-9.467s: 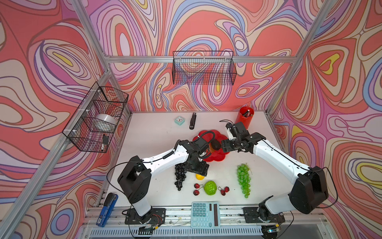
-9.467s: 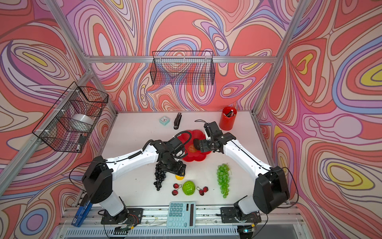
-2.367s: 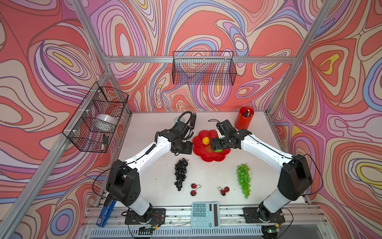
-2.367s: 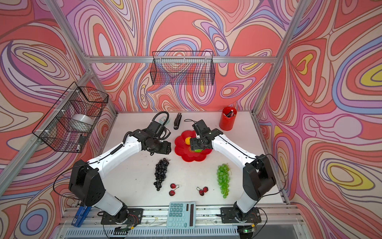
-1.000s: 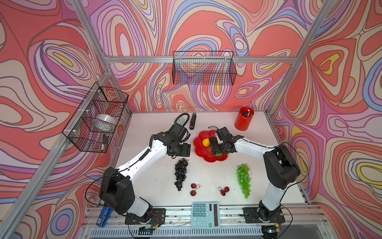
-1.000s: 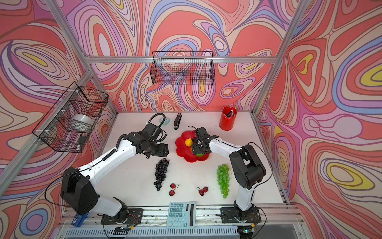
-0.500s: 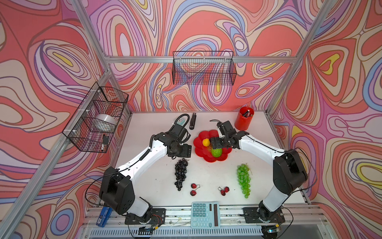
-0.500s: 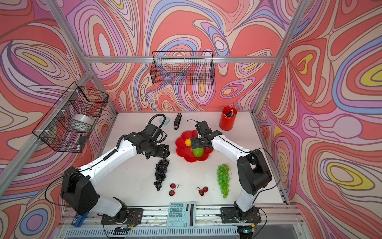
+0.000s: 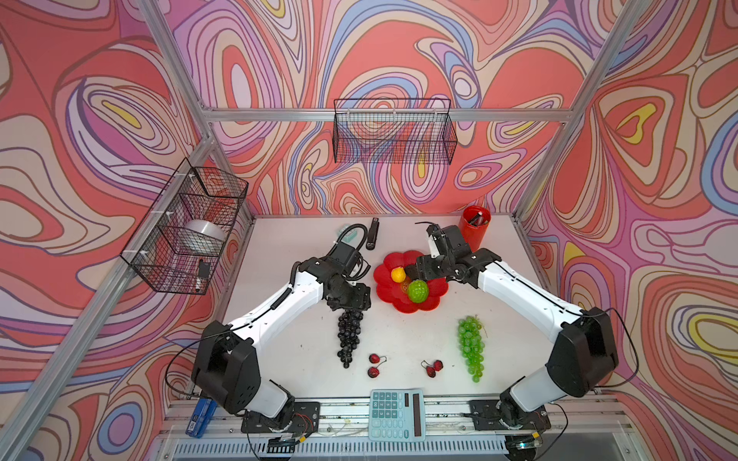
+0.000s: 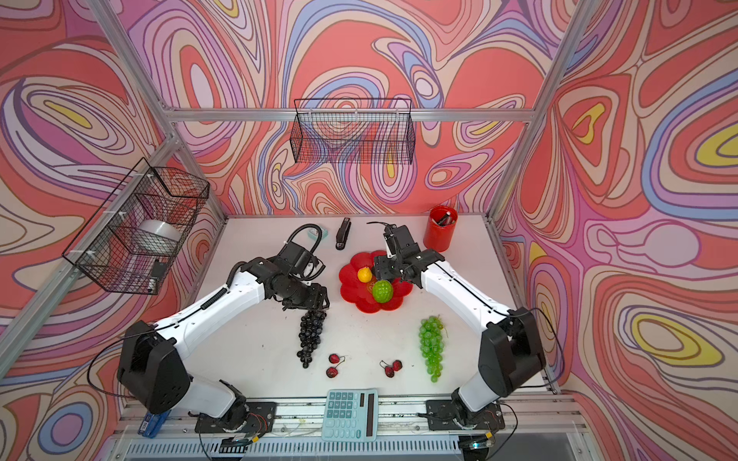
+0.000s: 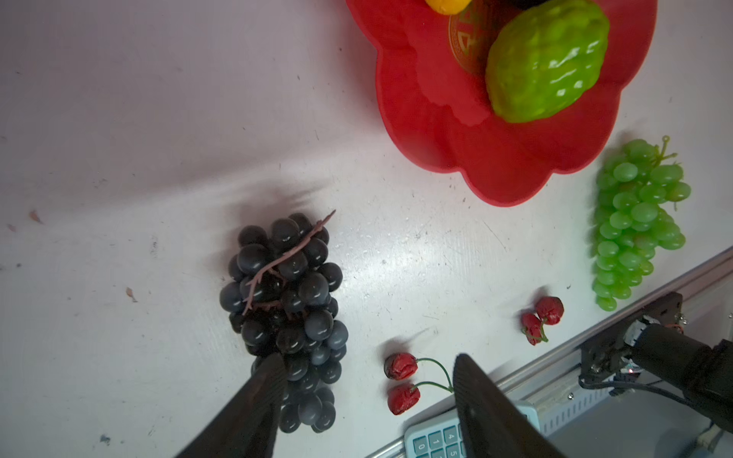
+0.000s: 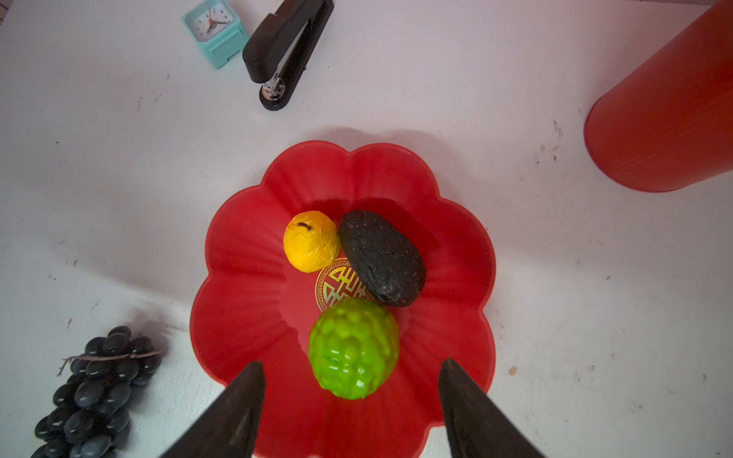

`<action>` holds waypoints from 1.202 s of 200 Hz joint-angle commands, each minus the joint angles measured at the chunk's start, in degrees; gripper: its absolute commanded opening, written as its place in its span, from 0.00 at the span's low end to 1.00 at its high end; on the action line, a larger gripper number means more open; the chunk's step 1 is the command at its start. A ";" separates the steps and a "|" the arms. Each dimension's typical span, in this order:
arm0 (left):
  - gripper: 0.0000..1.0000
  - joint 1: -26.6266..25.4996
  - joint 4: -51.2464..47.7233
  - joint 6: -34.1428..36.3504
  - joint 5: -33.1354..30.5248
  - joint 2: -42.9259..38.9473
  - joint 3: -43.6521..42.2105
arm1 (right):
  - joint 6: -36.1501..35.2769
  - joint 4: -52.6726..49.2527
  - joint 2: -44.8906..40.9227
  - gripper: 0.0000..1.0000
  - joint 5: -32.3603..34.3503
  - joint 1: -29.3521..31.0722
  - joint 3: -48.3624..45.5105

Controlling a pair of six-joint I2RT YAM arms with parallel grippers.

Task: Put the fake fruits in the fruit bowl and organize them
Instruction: 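Open the right gripper over the bowl while the left gripper reaches toward the dark grapes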

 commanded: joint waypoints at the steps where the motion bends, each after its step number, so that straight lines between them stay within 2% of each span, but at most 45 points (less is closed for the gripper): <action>1: 0.69 -0.52 -2.70 1.35 3.45 -1.84 -1.55 | 1.78 1.89 -2.07 0.67 -0.99 0.16 -3.65; 50: 0.59 -0.75 -8.52 0.40 -2.96 3.45 3.36 | 2.51 5.37 -1.62 0.64 -2.63 0.22 -5.42; 72: 0.59 -0.46 -9.34 1.09 -8.12 5.01 5.89 | 2.15 5.76 -2.54 0.64 -2.51 0.22 -6.29; 114: 0.58 0.48 -9.30 3.29 -8.24 10.64 8.81 | 2.59 6.86 -4.01 0.64 -2.86 0.22 -7.97; 141: 0.66 1.68 -6.45 2.74 -8.29 12.12 7.56 | 2.43 7.12 -3.70 0.64 -2.88 0.25 -8.54; 161: 0.66 2.78 -6.32 4.43 -9.44 13.52 8.75 | 2.06 6.62 -3.13 0.65 -3.03 0.22 -8.09; 192: 0.61 5.01 -6.24 6.83 -3.39 15.05 9.60 | 2.06 6.63 -2.75 0.65 -3.14 0.23 -8.09; 240: 0.51 5.01 -5.45 7.68 3.52 16.13 7.99 | 2.41 6.49 -2.39 0.65 -3.41 0.27 -7.95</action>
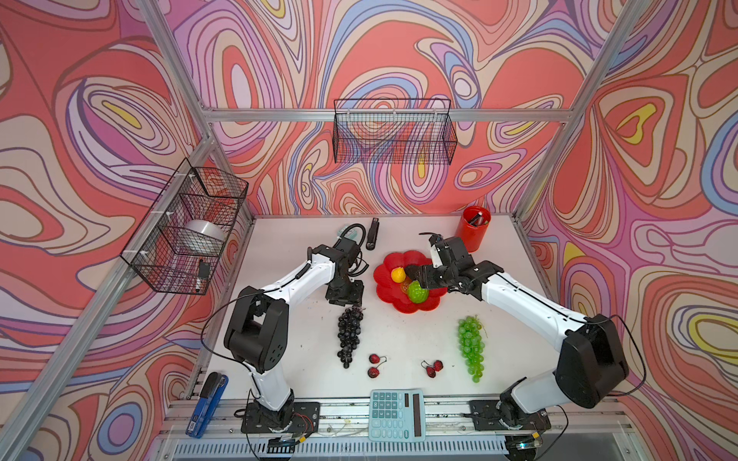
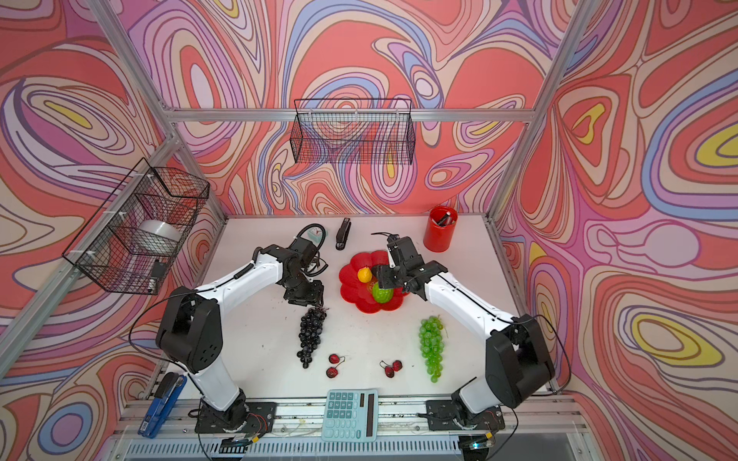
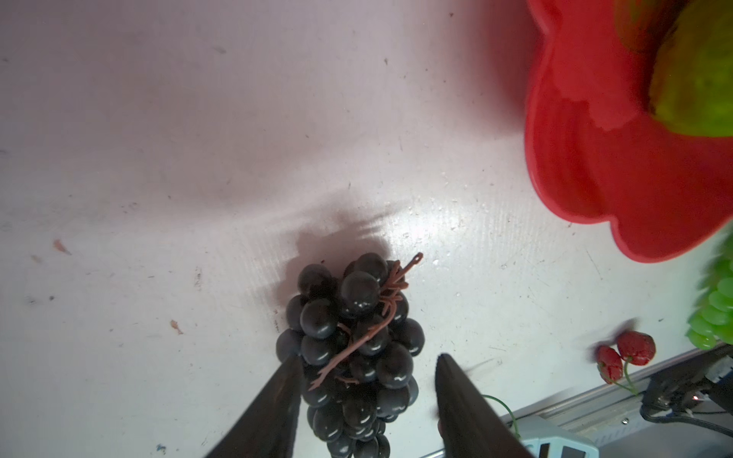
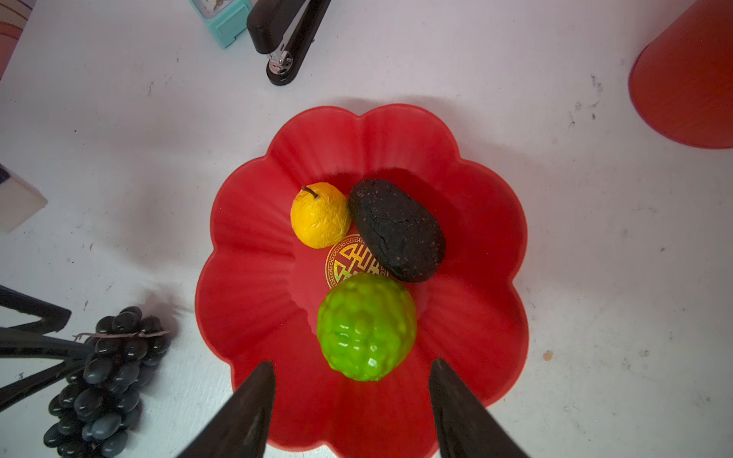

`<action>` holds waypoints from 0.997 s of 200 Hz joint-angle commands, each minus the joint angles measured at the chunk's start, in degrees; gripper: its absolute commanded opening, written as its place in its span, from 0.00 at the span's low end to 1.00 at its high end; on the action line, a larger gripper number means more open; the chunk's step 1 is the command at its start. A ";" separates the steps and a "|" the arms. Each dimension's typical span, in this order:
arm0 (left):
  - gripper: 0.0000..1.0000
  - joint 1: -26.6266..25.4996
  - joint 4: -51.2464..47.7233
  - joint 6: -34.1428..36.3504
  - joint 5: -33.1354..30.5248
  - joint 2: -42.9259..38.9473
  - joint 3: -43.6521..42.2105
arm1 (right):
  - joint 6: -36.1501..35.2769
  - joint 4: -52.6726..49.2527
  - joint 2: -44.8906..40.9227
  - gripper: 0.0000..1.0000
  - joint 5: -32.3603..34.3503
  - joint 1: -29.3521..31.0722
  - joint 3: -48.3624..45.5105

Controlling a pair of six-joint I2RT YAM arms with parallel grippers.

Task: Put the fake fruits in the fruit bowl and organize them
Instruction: 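Open the right gripper over the bowl while the left gripper reaches toward the dark grapes, then lower the left gripper onto the dark grape bunch stem and close it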

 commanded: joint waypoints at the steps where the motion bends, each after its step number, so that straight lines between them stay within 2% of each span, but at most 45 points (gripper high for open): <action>1: 0.51 0.05 -0.16 1.52 4.82 0.31 -0.59 | 0.21 0.61 0.17 0.65 -0.47 0.22 -0.06; 26: 0.49 0.00 -0.88 1.35 6.61 0.37 -0.87 | 0.12 0.46 0.72 0.65 -0.84 0.25 0.55; 54: 0.49 0.00 -1.54 1.52 5.76 0.38 -1.14 | 0.21 0.62 1.21 0.65 -1.29 0.21 0.98; 95: 0.49 0.15 -2.73 2.92 0.44 -0.42 -0.19 | -0.06 0.27 1.40 0.65 -1.16 0.20 1.01; 175: 0.59 2.10 -1.93 5.54 -1.53 0.83 0.48 | -0.80 0.14 2.77 0.65 -1.51 0.22 2.67; 187: 0.64 2.92 -0.21 5.37 0.10 0.18 -0.41 | -0.92 0.09 3.01 0.66 -1.68 0.20 3.06; 199: 0.64 3.28 -0.03 5.26 2.16 0.79 -0.06 | -1.20 0.11 3.38 0.66 -1.85 0.20 3.44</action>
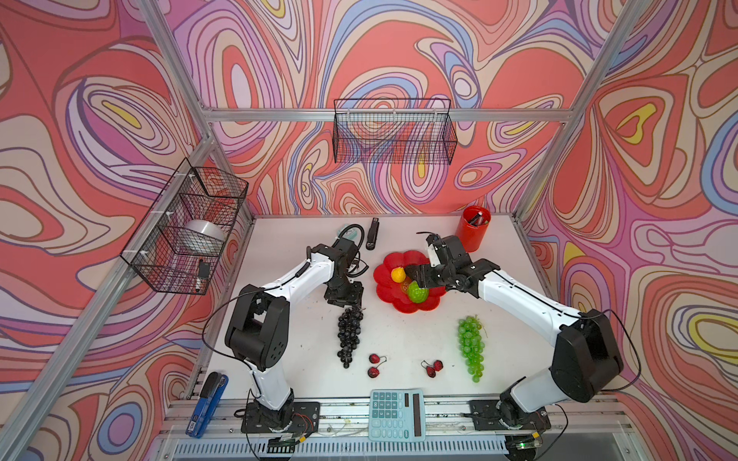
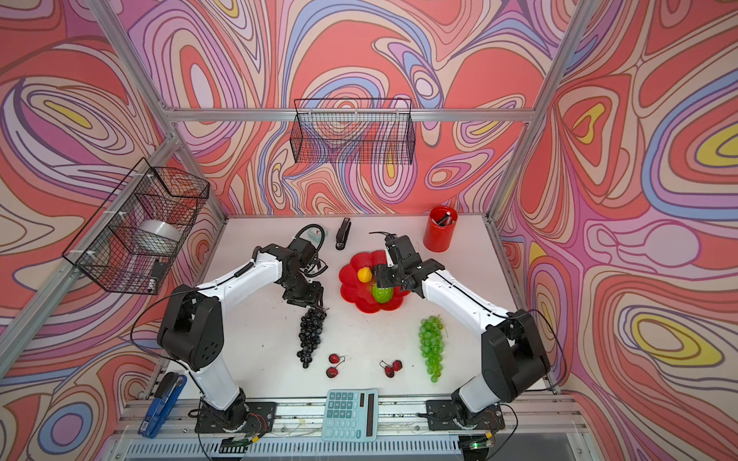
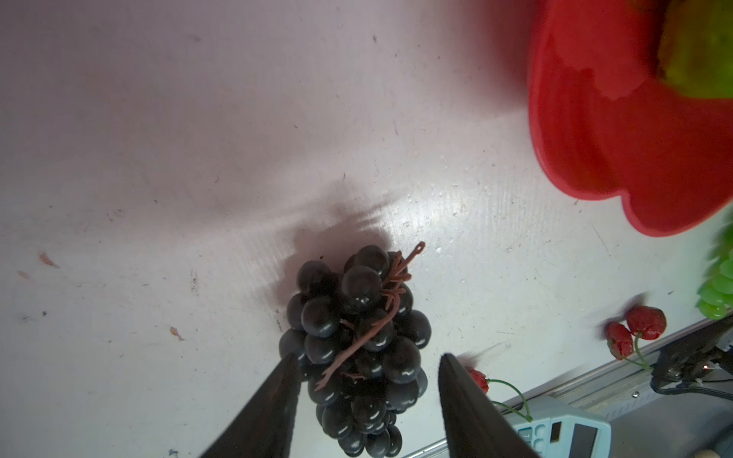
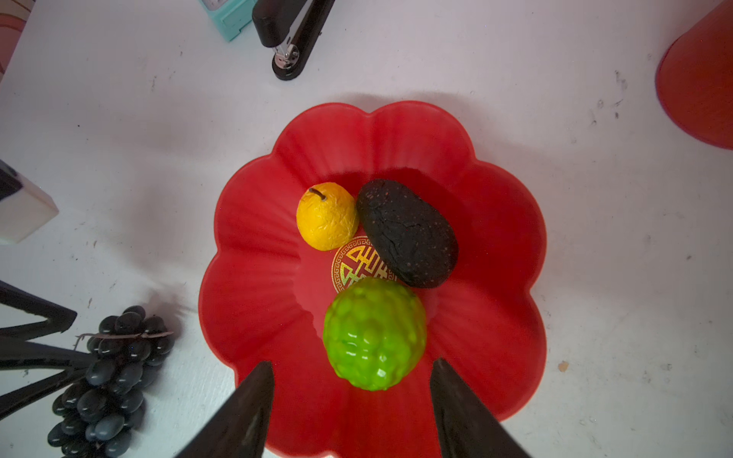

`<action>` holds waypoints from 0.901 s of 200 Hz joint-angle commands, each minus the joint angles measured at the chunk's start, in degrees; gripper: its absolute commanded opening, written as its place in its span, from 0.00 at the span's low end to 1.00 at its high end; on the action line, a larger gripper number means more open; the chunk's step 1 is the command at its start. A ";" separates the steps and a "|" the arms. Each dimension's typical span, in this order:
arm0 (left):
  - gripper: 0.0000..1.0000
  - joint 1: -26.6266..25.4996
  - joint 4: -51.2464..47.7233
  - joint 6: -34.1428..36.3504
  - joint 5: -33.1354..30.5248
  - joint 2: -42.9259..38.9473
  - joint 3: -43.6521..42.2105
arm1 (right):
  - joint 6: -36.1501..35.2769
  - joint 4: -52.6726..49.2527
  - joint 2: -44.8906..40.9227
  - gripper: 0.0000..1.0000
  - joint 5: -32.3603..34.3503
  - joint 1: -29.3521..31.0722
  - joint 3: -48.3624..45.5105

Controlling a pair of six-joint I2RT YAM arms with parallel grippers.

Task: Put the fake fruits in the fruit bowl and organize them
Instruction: 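Lower the left gripper onto the dark grape bunch stem and close it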

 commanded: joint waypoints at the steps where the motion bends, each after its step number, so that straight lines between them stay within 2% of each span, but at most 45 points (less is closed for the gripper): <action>1: 0.64 1.22 0.68 0.86 1.98 0.52 -0.18 | -0.89 0.01 1.28 0.66 -0.59 0.25 1.86; 42: 0.52 1.24 2.75 -0.41 8.12 1.61 -2.46 | -0.96 0.34 1.71 0.66 -0.94 0.20 1.43; 71: 0.43 1.22 3.04 -0.84 9.27 0.42 -4.05 | 0.00 1.04 0.81 0.66 -0.70 0.20 -0.22; 86: 0.42 1.21 3.16 -0.94 10.35 0.34 -4.33 | 0.12 1.05 0.81 0.66 -0.76 0.20 -0.41; 125: 0.31 1.25 3.61 -1.46 11.30 1.10 -4.28 | 0.12 1.00 0.83 0.66 -0.79 0.21 -0.32; 161: 0.30 1.18 3.90 -1.82 9.38 1.32 -4.90 | 0.17 1.21 0.61 0.66 -0.77 0.25 -0.83; 180: 0.26 1.18 4.30 -2.14 9.58 1.71 -4.99 | 0.28 1.29 0.59 0.66 -0.92 0.22 -1.02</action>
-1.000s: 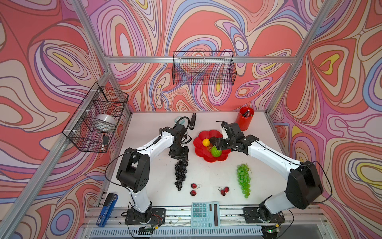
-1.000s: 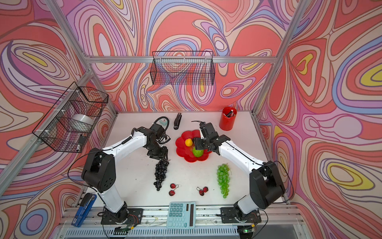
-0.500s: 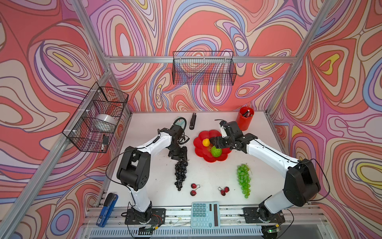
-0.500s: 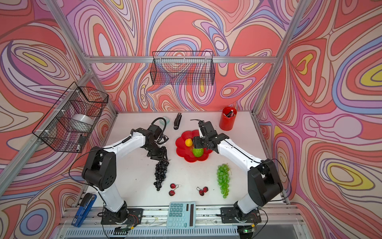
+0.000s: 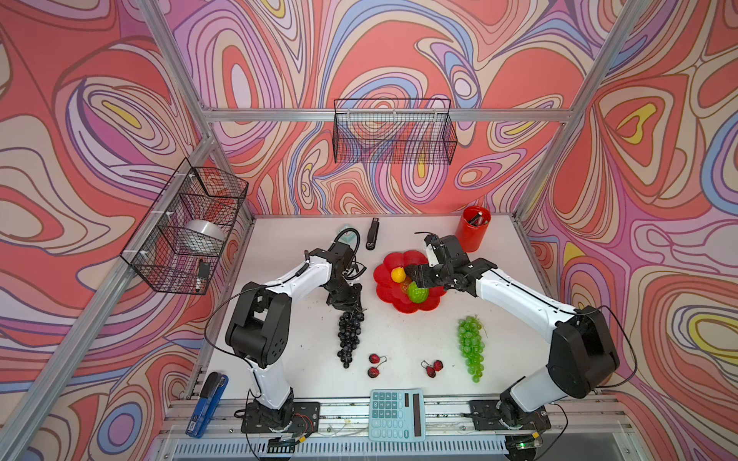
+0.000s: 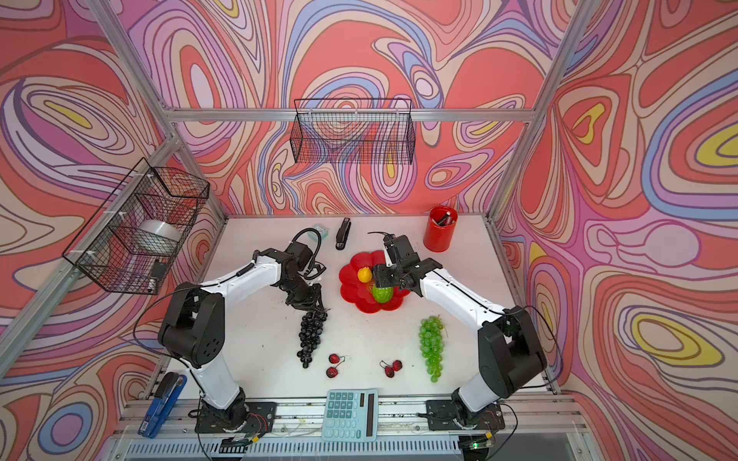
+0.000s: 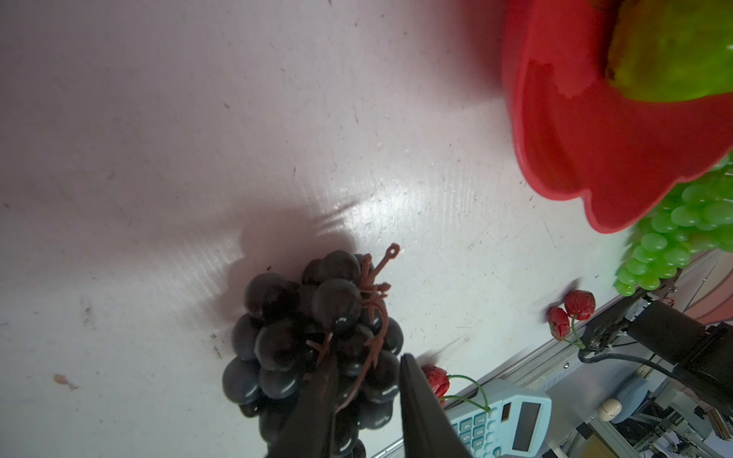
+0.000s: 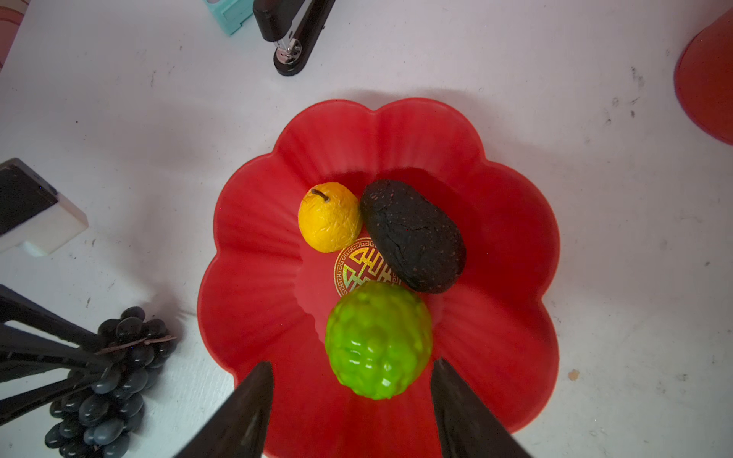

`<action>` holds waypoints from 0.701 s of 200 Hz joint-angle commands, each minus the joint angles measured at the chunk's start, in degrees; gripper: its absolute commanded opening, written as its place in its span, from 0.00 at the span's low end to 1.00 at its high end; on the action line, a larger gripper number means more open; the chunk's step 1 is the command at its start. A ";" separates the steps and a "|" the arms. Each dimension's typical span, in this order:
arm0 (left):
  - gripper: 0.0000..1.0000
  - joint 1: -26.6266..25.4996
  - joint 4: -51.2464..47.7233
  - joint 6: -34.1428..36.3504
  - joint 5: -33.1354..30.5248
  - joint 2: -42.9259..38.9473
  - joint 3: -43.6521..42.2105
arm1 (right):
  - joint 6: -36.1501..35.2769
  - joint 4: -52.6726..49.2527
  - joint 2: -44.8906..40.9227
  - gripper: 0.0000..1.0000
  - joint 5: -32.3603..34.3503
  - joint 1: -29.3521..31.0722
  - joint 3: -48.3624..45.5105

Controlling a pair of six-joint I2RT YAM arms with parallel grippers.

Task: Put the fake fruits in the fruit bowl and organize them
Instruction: 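Lower the left gripper onto the dark grape bunch stem and close it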

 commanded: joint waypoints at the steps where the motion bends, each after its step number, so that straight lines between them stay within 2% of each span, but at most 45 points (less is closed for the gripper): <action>1: 0.26 -0.03 0.35 -0.56 -0.32 0.75 -0.88 | 0.35 0.80 -0.75 0.66 -0.34 0.21 -1.07; 21: 0.20 0.04 0.26 -0.66 0.12 1.25 -0.79 | 0.39 0.91 -0.90 0.66 -0.22 0.21 -1.24; 69: 0.21 -0.03 -1.36 -0.48 -0.22 0.55 -0.79 | 0.53 1.50 -0.76 0.66 -0.31 0.20 -1.59; 121: 0.39 -0.67 -3.34 -1.10 -2.27 -0.68 -0.54 | 0.61 2.34 -0.59 0.66 -0.56 0.20 -1.99; 140: 0.38 -1.49 -3.70 -1.27 -2.19 0.01 -0.53 | 0.71 2.64 -0.25 0.66 -0.93 0.21 -2.00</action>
